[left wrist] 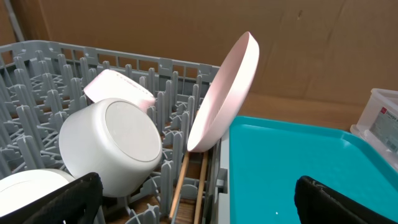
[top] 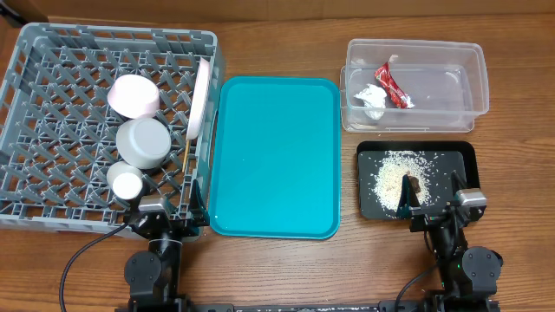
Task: Sort waste into correct bins and load items into the dishwasher
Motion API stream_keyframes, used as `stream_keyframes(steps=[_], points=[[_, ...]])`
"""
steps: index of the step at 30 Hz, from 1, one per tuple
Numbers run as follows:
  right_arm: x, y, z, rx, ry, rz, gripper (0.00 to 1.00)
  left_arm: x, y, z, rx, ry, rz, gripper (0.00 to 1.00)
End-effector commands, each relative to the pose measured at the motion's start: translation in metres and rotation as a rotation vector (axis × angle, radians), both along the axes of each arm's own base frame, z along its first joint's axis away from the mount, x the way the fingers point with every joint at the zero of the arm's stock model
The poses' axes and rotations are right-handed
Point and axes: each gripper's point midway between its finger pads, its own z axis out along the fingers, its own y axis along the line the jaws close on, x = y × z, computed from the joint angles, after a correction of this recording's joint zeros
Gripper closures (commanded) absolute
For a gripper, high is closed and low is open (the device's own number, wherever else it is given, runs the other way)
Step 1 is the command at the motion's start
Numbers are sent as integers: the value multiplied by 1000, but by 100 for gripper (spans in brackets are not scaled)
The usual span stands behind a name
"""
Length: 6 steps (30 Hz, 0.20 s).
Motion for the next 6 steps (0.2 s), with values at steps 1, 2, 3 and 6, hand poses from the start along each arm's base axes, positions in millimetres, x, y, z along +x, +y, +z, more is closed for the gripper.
stream_keyframes(steps=[1,2,3,6], points=[[0,-1,-2,-8,-4,-2,0,0,-3,0,12,-6,-17,0],[0,-1,-2,-8,-4,-2,0,0,-3,0,12,-6,-17,0],[0,-1,-2,-8,-4,-2,0,0,-3,0,12,-6,-17,0],[0,-1,-2,-8,-4,-2,0,0,-3,0,12,-6,-17,0]])
